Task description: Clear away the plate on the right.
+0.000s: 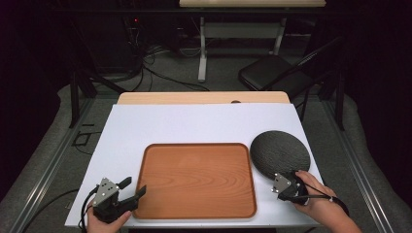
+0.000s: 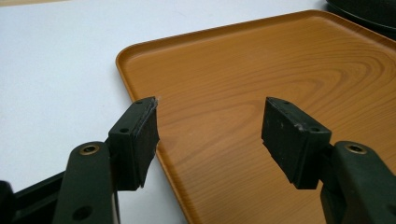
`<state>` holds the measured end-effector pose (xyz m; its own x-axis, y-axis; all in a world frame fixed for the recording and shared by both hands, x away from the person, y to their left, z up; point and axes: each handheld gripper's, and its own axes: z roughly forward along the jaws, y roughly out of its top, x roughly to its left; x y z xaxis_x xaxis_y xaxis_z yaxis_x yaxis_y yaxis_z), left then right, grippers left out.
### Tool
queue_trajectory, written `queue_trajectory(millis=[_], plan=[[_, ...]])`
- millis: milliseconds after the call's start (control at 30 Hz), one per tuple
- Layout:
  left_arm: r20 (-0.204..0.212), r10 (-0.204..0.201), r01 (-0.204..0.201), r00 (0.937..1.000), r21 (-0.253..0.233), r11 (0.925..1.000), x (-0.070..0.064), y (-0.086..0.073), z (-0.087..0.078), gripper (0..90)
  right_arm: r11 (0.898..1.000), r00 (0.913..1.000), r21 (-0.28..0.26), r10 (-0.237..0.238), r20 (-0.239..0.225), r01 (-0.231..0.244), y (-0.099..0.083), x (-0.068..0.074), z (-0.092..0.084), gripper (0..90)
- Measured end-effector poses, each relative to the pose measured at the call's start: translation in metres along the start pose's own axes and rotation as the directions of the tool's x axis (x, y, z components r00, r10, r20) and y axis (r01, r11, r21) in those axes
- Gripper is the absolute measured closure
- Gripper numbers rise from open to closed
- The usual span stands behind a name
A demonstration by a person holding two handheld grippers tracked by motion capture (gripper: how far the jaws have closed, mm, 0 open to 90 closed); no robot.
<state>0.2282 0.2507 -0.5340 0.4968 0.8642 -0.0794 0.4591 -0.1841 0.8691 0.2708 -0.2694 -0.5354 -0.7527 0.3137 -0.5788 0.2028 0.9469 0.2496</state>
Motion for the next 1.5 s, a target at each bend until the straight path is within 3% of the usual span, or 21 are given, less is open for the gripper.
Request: queue_trajectory(millis=[33,500,900,1133,1500], plan=[[-0.001,0.0,0.0,1.0,0.001,1.0,0.0,0.0,0.0,36.5,1.0,0.9999,-0.002,-0.016,0.001,0.016,0.0,-0.001,0.001,56.3],[0.0,-0.004,0.004,1.0,0.0,1.0,0.001,0.0,0.0,36.5,1.0,0.9997,0.017,-0.018,0.016,0.018,0.0,-0.006,0.008,57.1],[0.002,-0.004,0.004,1.0,0.002,1.0,0.001,0.0,0.0,36.5,0.998,0.997,0.017,-0.069,0.035,0.068,0.001,-0.005,0.018,58.1],[0.001,-0.004,0.004,1.0,0.003,1.0,0.001,0.0,0.0,36.7,0.998,0.9977,0.032,-0.064,0.026,0.063,0.001,-0.005,0.017,57.9],[0.002,-0.006,0.006,1.0,0.004,1.0,0.001,0.0,0.0,37.2,0.994,0.994,0.035,-0.104,0.033,0.103,0.002,-0.003,0.017,61.1]])
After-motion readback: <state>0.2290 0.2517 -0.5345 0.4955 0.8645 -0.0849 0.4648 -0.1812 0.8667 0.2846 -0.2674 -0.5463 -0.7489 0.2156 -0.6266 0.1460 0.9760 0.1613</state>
